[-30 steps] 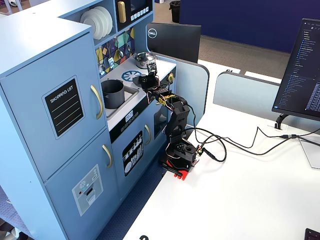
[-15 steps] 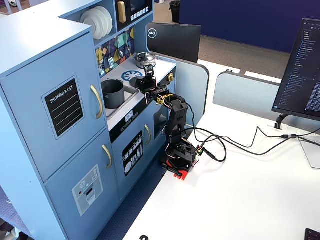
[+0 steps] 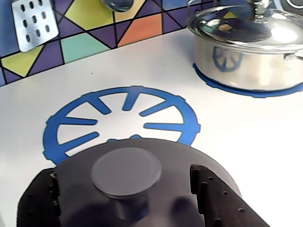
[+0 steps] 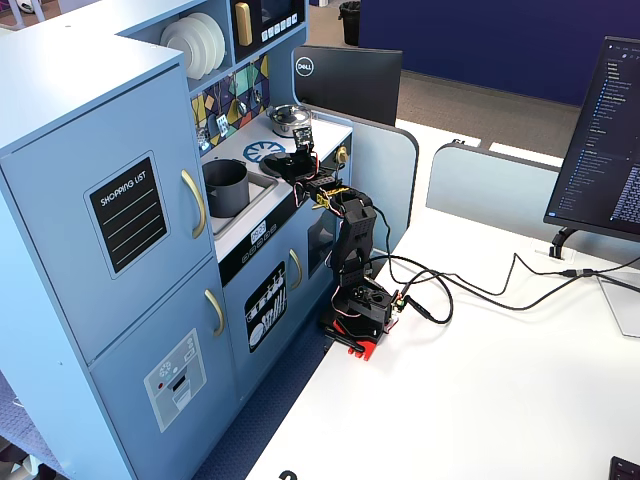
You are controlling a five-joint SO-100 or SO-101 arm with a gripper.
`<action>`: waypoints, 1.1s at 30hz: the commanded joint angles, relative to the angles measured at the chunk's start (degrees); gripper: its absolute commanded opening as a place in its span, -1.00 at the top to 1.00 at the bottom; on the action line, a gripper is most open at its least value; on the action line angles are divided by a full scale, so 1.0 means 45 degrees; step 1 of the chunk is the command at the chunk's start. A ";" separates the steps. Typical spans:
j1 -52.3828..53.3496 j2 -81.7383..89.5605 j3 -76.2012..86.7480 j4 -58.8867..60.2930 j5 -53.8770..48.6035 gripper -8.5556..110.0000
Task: Take off the lid from the gray recipient and place it on the counter
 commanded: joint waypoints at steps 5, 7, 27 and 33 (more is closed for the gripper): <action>-0.0078 0.1641 -0.1074 0.0000 0.0039 0.37; -0.0273 0.2520 -0.1230 0.0820 0.0078 0.40; -0.7012 1.6660 0.4590 1.9355 0.1348 0.86; -0.7598 1.7051 0.8125 1.7520 0.0820 0.86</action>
